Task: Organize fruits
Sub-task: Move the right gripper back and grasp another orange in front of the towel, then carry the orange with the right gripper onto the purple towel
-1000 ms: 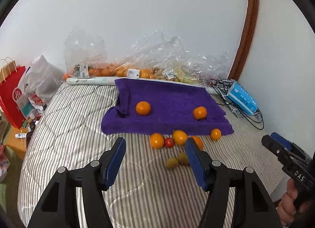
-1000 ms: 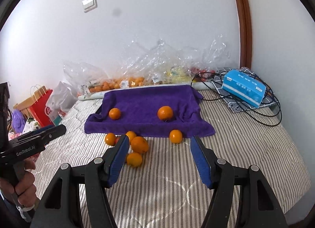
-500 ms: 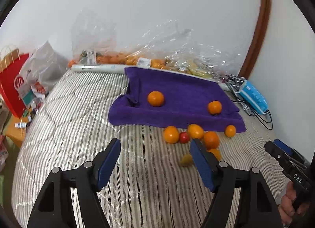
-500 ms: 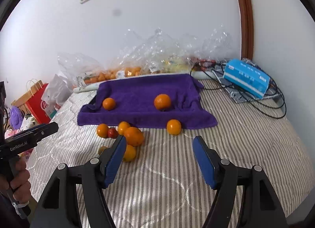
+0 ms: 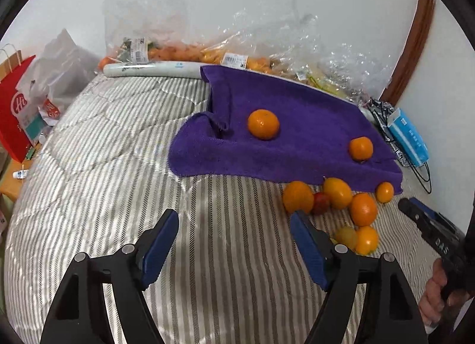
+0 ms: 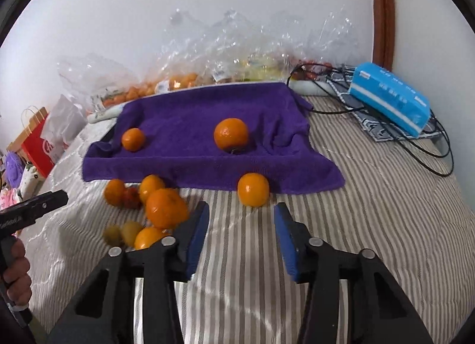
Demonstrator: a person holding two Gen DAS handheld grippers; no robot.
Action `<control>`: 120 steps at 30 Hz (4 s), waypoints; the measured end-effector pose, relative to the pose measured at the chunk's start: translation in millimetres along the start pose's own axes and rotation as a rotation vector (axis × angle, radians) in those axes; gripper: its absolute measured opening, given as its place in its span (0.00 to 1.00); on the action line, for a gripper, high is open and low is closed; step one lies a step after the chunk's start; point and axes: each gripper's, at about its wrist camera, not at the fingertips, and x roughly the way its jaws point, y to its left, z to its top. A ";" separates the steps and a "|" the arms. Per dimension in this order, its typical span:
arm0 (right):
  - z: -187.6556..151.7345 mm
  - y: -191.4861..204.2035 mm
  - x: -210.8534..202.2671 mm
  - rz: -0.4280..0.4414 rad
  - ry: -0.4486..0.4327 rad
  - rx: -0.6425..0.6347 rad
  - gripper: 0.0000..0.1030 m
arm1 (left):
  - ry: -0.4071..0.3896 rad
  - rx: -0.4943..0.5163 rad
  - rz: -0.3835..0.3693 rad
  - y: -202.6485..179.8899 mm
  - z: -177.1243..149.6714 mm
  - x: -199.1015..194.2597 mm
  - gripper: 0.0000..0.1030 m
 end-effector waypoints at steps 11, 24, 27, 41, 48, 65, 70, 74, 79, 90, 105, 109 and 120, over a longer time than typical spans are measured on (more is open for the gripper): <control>12.0 1.8 56.4 -0.068 0.092 -0.050 0.34 | 0.010 0.006 -0.073 -4.8 3.4 24.1 0.72; -0.6 -4.9 24.0 0.067 -0.003 -0.044 0.30 | 0.043 0.052 -0.174 -43.0 10.6 51.2 0.50; -1.1 -5.2 22.4 0.083 -0.008 -0.035 0.30 | 0.058 0.031 -0.247 -43.1 10.5 56.3 0.33; -1.7 -2.4 23.3 0.169 0.002 -0.046 0.30 | 0.008 0.124 -0.114 -51.3 1.9 57.2 0.30; -3.0 -0.8 18.8 0.181 -0.021 -0.056 0.30 | -0.009 0.098 -0.156 -45.5 0.7 53.4 0.29; -6.0 6.4 3.2 0.204 -0.103 -0.086 0.30 | -0.154 0.140 -0.151 -55.9 -2.9 27.6 0.29; -6.2 7.1 0.9 0.216 -0.112 -0.087 0.30 | -0.174 0.151 -0.152 -58.3 -3.7 25.1 0.29; -7.1 6.3 -2.5 0.225 -0.130 -0.080 0.30 | -0.187 0.153 -0.148 -59.1 -4.6 22.4 0.29; -6.3 6.3 -4.5 0.230 -0.141 -0.074 0.30 | -0.183 0.153 -0.139 -58.4 -2.6 20.9 0.29; 41.2 15.0 -38.3 0.201 -0.296 -0.150 0.30 | -0.198 0.133 -0.147 -61.8 47.7 -6.9 0.29; 83.3 -27.5 44.2 0.190 -0.158 -0.023 0.30 | -0.189 0.046 -0.114 -58.7 78.4 56.8 0.29; 81.5 -30.9 49.8 0.188 -0.135 -0.020 0.30 | -0.203 0.007 -0.131 -49.4 71.4 59.5 0.29; 76.7 -30.6 77.0 0.099 -0.047 -0.032 0.30 | -0.140 0.004 -0.175 -49.6 66.1 78.8 0.29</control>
